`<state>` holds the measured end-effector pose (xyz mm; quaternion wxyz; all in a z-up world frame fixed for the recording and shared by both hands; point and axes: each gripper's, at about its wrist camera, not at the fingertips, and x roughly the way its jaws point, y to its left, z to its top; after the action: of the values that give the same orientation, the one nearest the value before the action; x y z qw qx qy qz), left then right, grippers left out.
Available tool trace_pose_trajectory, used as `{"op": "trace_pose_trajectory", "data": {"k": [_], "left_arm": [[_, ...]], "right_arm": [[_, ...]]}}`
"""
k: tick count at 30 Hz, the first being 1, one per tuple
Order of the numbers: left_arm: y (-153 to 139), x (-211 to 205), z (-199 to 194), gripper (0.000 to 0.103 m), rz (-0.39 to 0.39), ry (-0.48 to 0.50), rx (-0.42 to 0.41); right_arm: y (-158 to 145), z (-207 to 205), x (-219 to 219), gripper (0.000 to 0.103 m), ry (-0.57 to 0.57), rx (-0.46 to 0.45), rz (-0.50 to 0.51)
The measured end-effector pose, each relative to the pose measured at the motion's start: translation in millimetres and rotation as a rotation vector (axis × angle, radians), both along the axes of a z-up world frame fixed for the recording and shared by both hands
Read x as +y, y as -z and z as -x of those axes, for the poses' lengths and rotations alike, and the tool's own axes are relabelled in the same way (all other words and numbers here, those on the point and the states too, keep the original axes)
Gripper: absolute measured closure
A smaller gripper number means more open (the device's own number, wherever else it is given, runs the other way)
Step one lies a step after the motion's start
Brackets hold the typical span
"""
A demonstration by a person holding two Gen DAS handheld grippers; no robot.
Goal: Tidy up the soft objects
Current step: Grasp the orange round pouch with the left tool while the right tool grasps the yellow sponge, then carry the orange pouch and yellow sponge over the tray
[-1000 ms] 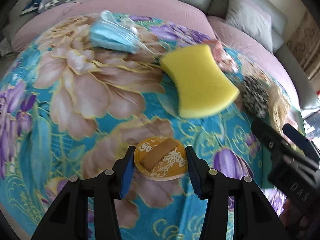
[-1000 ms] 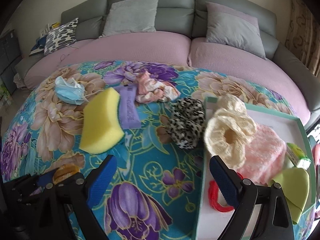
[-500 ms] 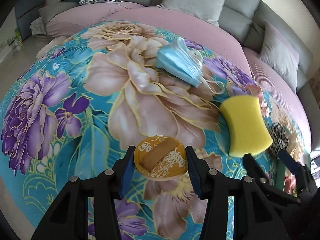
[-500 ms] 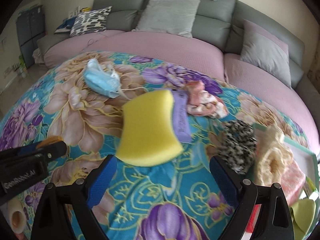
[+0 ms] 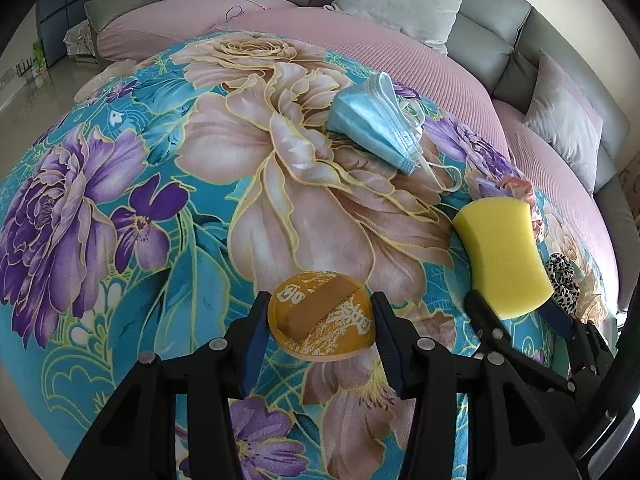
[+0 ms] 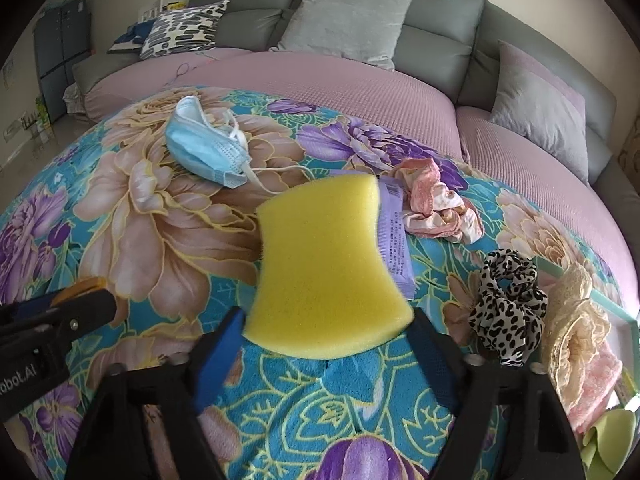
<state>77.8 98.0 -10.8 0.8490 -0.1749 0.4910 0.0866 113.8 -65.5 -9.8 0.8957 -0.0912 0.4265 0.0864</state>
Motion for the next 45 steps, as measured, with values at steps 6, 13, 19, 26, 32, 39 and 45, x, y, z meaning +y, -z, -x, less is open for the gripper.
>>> {"op": "trace_pose_trajectory", "data": {"k": [6, 13, 19, 26, 32, 39, 45], "left_arm": [[1, -1, 0, 0.052, 0.000, 0.009, 0.007], [1, -4, -2, 0.052, -0.012, 0.014, 0.005], [-3, -6, -2, 0.052, -0.026, 0.020, -0.009], [-12, -14, -2, 0.052, -0.048, 0.047, -0.028], [-24, -31, -4, 0.052, -0.082, 0.085, -0.042], [-53, -69, -12, 0.052, -0.122, 0.175, -0.087], [-79, -117, -23, 0.052, -0.174, 0.273, -0.140]], "right_arm": [[-1, 0, -4, 0.031, 0.001, 0.006, -0.028], [-5, 3, -8, 0.032, 0.008, 0.004, -0.046], [-15, 8, -18, 0.032, 0.027, -0.013, -0.073], [-35, 17, -41, 0.032, 0.083, -0.051, -0.112], [-59, 28, -74, 0.032, 0.158, -0.113, -0.144], [-75, 37, -123, 0.032, 0.276, -0.151, -0.156], [-76, 45, -176, 0.032, 0.409, -0.149, -0.193]]}}
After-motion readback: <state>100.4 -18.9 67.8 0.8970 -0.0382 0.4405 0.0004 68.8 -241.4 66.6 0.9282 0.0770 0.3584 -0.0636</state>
